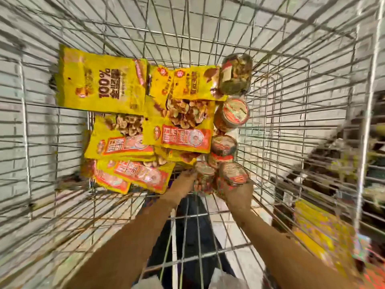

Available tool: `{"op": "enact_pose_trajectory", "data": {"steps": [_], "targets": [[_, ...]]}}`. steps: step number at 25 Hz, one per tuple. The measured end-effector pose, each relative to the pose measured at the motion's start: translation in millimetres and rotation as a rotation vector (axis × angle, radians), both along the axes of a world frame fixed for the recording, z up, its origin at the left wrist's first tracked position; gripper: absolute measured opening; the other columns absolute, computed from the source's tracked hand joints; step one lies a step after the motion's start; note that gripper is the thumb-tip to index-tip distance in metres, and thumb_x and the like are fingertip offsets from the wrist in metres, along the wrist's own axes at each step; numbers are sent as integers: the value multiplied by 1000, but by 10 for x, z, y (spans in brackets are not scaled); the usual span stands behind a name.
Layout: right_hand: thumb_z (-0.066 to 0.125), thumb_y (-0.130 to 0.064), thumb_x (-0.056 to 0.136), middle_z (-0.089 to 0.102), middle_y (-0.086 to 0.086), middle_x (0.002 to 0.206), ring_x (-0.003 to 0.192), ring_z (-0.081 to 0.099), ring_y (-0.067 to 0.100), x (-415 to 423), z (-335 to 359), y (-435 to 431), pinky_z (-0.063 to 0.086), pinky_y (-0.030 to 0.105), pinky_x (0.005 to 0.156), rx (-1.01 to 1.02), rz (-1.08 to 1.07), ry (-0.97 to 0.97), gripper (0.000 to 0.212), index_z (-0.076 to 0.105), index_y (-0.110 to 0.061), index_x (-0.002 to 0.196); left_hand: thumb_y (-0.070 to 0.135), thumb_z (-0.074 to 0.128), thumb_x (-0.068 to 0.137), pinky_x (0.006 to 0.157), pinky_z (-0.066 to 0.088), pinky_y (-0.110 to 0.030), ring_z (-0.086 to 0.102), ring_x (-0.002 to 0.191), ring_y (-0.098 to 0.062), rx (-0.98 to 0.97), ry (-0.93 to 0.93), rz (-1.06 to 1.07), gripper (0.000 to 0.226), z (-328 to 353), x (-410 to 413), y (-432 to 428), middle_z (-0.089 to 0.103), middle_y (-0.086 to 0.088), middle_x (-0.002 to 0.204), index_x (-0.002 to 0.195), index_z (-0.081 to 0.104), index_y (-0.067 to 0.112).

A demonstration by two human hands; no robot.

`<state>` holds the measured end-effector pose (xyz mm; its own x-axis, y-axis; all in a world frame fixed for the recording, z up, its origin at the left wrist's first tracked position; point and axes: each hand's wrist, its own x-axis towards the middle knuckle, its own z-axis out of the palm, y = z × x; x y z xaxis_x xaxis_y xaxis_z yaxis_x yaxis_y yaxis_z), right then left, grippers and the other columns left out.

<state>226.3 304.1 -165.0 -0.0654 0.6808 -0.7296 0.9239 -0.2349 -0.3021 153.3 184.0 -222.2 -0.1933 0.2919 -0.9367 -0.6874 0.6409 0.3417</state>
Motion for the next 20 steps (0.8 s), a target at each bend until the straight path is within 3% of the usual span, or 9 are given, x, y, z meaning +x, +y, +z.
{"op": "enact_pose_trajectory", "data": {"steps": [1,3,5,6,9,10,13,16,20], "targets": [[78,-9,73,60,18,110,83,60,23,-6,-16,-17,50,15,68,82,9,33,36,55,-3,99,28,38,100,106,33,-30,43,130,-25,1,-3,-26,44,-114,31,63,43,-7,143,140,38,9],[84,-21,67,60,14,114,98,61,26,12,-86,-60,51,27,86,125,3,83,60,51,-7,115,31,46,97,91,41,-20,52,116,-12,9,-59,58,52,-181,107,168,47,0,132,143,26,16],[83,-29,67,64,5,101,98,62,25,27,-109,-85,51,37,90,131,-6,69,49,54,-22,105,37,53,93,55,48,-20,63,71,4,-31,-58,173,49,-269,187,250,58,7,100,131,30,19],[83,-31,67,63,-2,92,95,62,22,29,-112,-80,50,35,88,132,-10,54,48,54,-23,104,41,53,92,51,49,-20,63,61,4,-37,-27,190,47,-305,197,264,59,7,92,127,32,17],[83,-30,66,62,2,99,95,62,22,27,-87,-26,53,40,87,71,-70,94,60,50,-15,113,57,39,92,101,43,-35,57,117,-21,-21,-45,213,63,-336,185,267,54,-4,131,140,34,17],[83,-29,66,64,5,102,95,64,21,-10,-49,8,54,38,85,24,-64,129,57,51,-14,111,60,36,91,105,41,-41,53,122,-26,-2,-104,282,65,-307,149,235,53,-7,135,140,38,17],[78,-18,73,71,-6,78,66,65,-1,-253,161,111,50,13,58,-177,78,293,35,61,-10,102,59,35,91,71,59,-33,71,83,-20,17,-203,476,59,-88,-79,44,73,-5,97,122,59,15],[76,-24,75,68,-13,68,56,59,-4,-690,559,80,45,13,54,-318,212,385,42,59,-8,110,71,32,85,52,56,-30,68,56,-18,39,-241,468,67,392,-550,-228,71,-5,70,92,66,14],[72,-50,61,68,-17,71,64,61,-3,-1093,1404,21,48,28,62,-396,239,554,54,60,-18,103,81,22,78,71,58,-43,70,78,-25,234,-76,402,84,1265,-1277,-442,73,-10,86,95,70,14]]}}
